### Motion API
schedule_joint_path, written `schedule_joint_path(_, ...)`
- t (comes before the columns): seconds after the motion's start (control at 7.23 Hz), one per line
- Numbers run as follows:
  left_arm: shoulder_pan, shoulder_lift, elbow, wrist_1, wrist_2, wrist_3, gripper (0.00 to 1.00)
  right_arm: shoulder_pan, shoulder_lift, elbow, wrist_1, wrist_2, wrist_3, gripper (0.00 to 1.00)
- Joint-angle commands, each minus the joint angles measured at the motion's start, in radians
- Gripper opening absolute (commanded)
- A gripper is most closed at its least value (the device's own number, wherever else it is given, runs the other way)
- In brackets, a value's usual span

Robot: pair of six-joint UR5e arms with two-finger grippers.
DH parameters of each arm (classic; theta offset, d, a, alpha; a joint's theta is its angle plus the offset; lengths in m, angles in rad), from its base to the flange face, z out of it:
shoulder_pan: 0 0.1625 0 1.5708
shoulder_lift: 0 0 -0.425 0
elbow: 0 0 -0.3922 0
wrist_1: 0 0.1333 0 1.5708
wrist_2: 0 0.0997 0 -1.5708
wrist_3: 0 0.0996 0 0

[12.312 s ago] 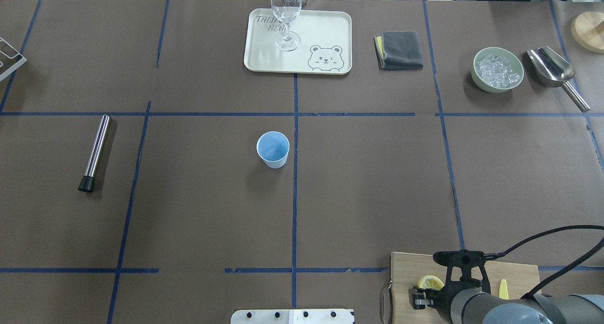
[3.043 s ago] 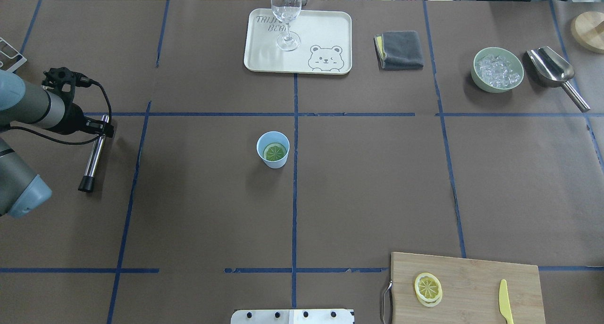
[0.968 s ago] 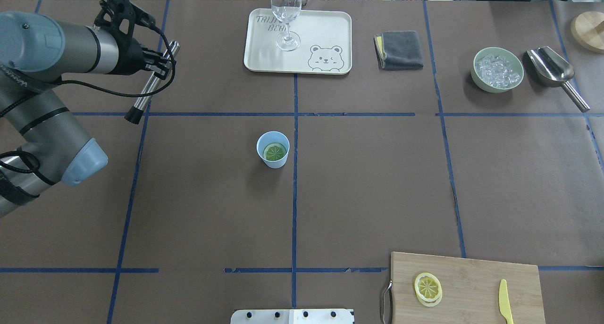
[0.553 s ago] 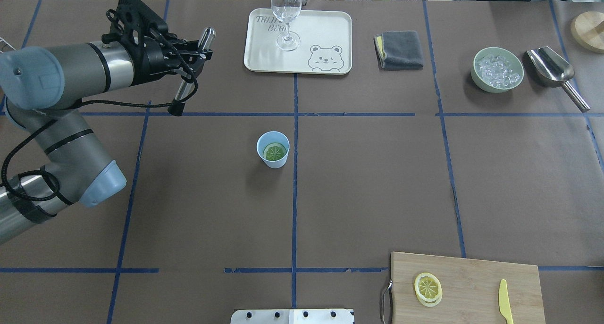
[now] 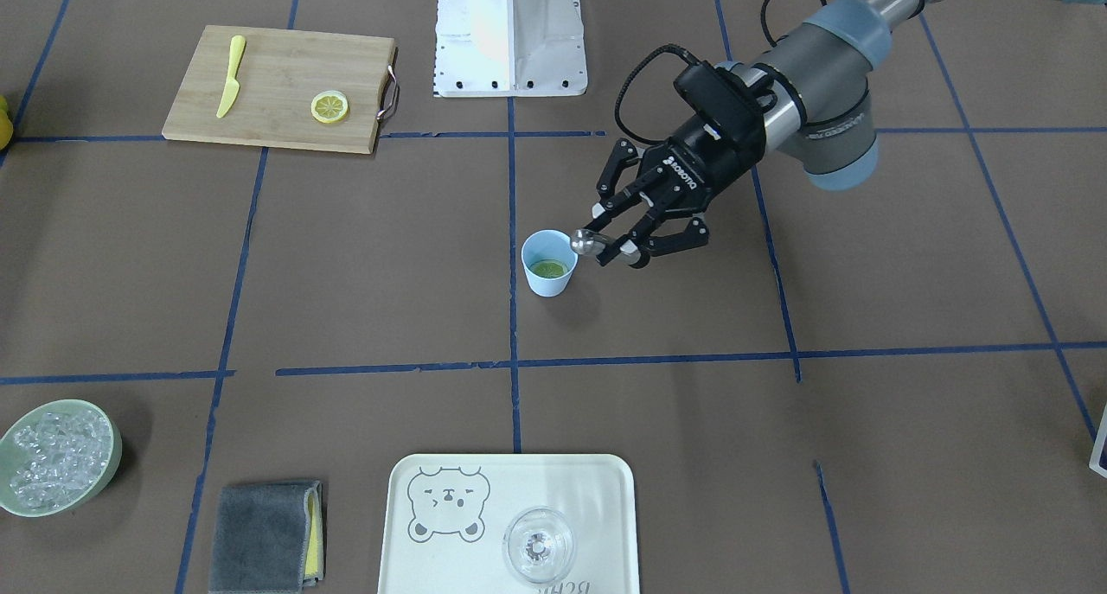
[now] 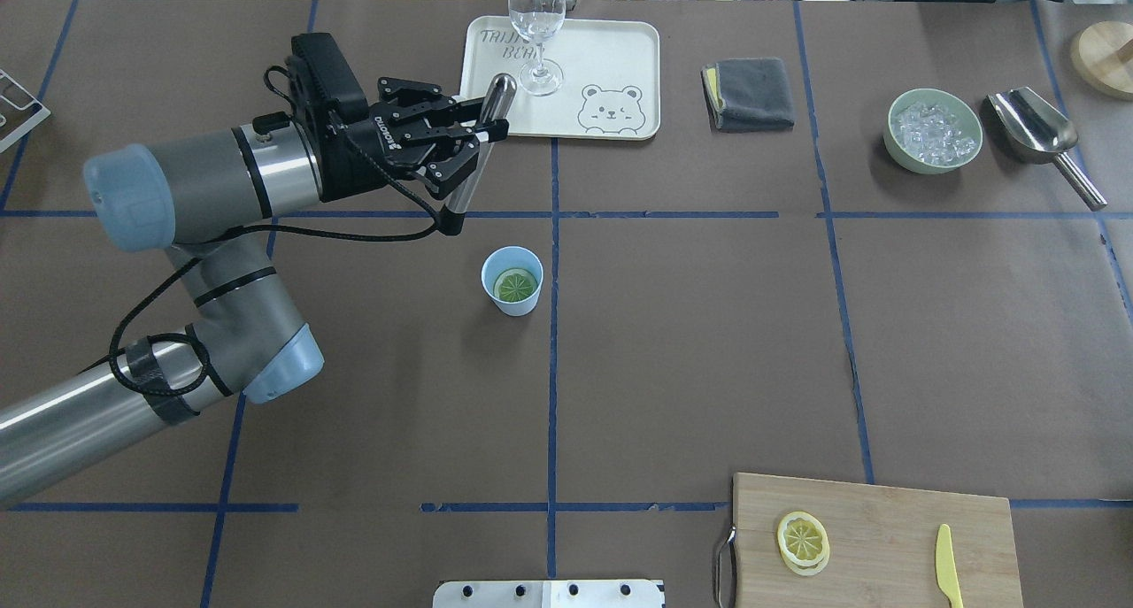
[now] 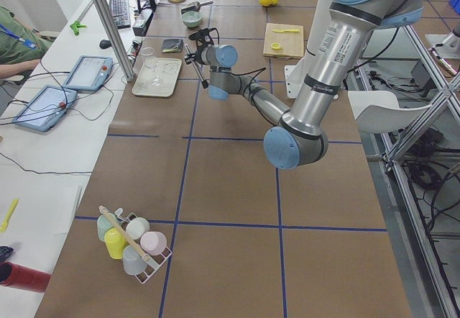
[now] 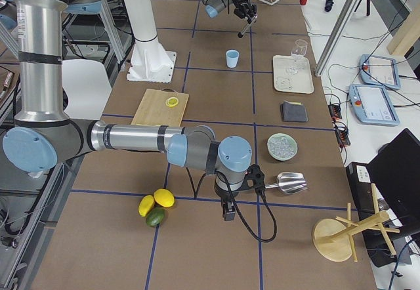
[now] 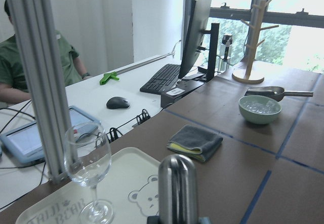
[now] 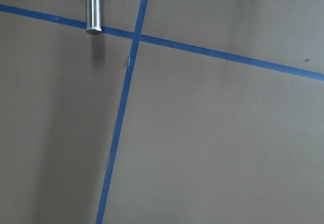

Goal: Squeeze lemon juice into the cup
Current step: 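Carry the muddler with the left gripper over the blue cup, then press the muddler down into the cup onto the lemon repeatedly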

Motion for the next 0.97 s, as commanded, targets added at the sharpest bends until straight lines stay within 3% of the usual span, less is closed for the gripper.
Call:
schedule_joint_path(0.0,0.087,-0.049,0.093,-0.186,0.078,0.046,0.00,0.017,0.000,0.000,0.000,-0.001,-0.002,1.00)
schedule_joint_path(0.42,0.193,-0.057,0.195,-0.320,0.207,0.118,0.00,0.043,-0.008,0.001,0.001,0.001,-0.005,1.00)
schedule_joint_path(0.83,0.190,-0.062,0.203,-0.335,0.223,0.126,0.00,0.051,-0.008,0.001,0.001,0.001,-0.006,1.00)
